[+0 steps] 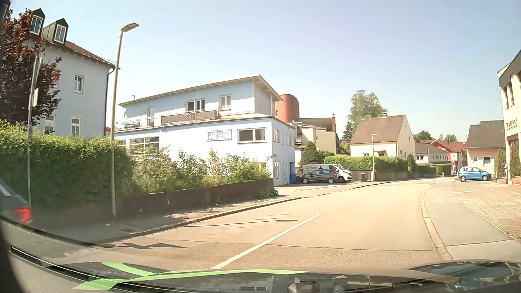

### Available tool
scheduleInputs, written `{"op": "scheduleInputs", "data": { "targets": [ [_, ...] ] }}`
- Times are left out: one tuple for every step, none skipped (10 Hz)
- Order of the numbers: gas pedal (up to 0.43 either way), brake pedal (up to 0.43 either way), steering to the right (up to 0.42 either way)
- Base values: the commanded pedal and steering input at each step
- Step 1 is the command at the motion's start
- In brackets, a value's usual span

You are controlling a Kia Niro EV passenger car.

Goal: Follow the waypoints while adhering to traffic rules and regulations

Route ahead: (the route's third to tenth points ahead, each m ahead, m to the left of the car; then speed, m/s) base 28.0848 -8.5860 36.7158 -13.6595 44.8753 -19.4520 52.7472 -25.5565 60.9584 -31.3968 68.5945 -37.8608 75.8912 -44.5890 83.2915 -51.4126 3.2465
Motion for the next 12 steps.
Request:
{"op": "scheduleInputs", "data": {
  "targets": [
    [0.118, 0.000, 0.186],
    [0.118, 0.000, 0.168],
    [0.118, 0.000, 0.158],
    [0.118, 0.000, 0.156],
    [0.118, 0.000, 0.156],
    [0.118, 0.000, 0.159],
    [0.118, 0.000, 0.167],
    [0.118, 0.000, 0.176],
    [0.118, 0.000, 0.178],
    [0.118, 0.000, 0.177],
    [0.118, 0.000, 0.175],
    [0.118, 0.000, 0.174]
  ]
}}
